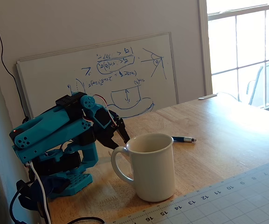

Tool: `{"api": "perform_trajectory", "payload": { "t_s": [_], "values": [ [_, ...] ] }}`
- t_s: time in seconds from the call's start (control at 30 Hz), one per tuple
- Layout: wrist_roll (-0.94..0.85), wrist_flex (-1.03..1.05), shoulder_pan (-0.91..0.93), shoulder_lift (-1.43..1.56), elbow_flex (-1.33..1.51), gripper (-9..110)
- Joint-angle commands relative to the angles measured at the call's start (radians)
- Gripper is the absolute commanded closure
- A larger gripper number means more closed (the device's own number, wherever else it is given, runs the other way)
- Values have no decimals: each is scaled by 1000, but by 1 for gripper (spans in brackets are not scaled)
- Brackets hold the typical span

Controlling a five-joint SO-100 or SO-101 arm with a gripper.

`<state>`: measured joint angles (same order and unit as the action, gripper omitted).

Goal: Grasp a pen and put it in a mug.

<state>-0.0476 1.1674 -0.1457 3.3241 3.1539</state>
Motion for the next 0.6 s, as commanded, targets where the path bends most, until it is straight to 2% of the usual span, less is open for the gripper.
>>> {"api": "perform_trajectory", "payload": {
  "t_s": [0.0,0.3,0.47,0.57],
  "values": [
    [5,-6,2,6,-18,97],
    [-9,-89,-9,-14,-71,97],
    [-12,-184,-29,-229,-169,97],
    [-12,-213,-115,-396,-250,97]
  ]
}}
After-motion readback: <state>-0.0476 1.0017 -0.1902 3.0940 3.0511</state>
